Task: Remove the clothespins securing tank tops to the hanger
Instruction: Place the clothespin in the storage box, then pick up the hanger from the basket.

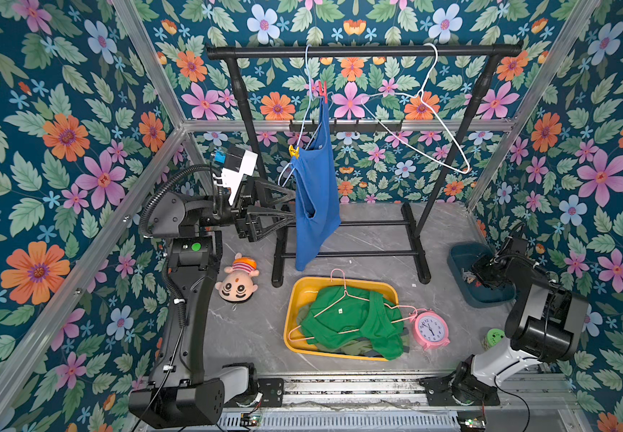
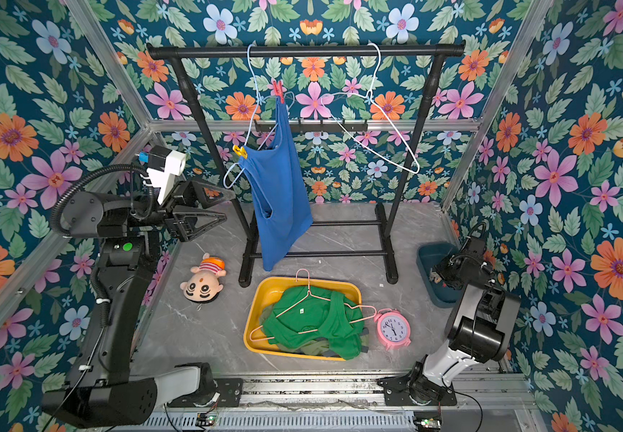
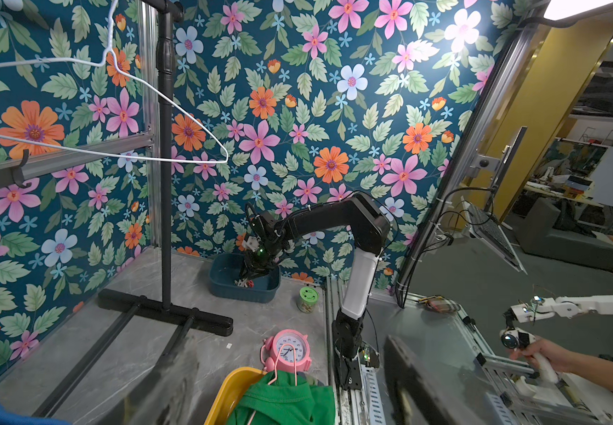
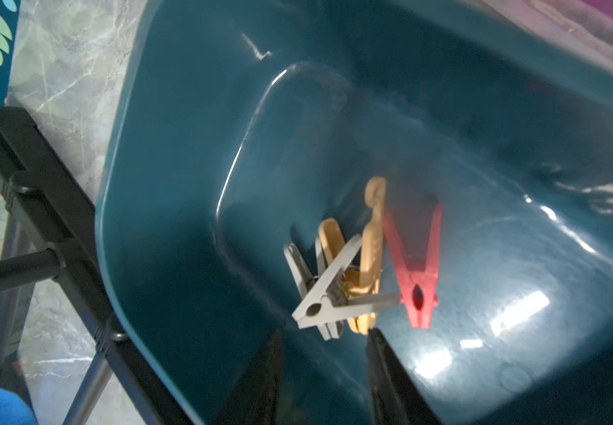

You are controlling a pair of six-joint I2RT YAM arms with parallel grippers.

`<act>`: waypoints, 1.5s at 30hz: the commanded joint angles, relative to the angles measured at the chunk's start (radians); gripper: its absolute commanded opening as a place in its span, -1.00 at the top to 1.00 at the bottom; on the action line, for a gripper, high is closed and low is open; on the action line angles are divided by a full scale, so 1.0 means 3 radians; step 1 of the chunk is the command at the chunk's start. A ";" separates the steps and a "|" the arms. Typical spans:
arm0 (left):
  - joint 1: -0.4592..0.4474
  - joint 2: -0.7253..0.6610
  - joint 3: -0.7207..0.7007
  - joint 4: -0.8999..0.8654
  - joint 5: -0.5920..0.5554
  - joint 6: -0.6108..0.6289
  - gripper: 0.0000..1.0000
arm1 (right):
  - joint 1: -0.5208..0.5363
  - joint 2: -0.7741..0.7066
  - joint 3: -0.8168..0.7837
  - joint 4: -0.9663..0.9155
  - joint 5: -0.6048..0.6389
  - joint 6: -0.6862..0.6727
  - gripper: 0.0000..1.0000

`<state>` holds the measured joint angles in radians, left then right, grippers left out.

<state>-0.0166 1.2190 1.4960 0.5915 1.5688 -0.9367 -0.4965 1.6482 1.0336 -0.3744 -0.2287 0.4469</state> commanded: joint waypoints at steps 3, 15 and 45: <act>0.0004 -0.0024 -0.0023 0.0089 0.0115 0.0024 -0.62 | 0.0013 -0.0095 0.0037 -0.0066 -0.0068 -0.0033 0.15; 0.0004 0.0129 0.0010 0.0151 0.0172 -0.0028 -0.62 | 0.1875 -0.1426 0.0514 -0.0844 -0.1302 -0.0501 0.41; 0.0004 0.0052 -0.0011 0.0180 0.0165 -0.0120 -0.63 | 0.3844 0.0356 0.0974 -0.0872 -0.1059 -0.1071 0.55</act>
<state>-0.0166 1.2366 1.4925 0.6209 1.5688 -0.9638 0.6556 1.7554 1.3212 -0.6090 -0.5415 0.1562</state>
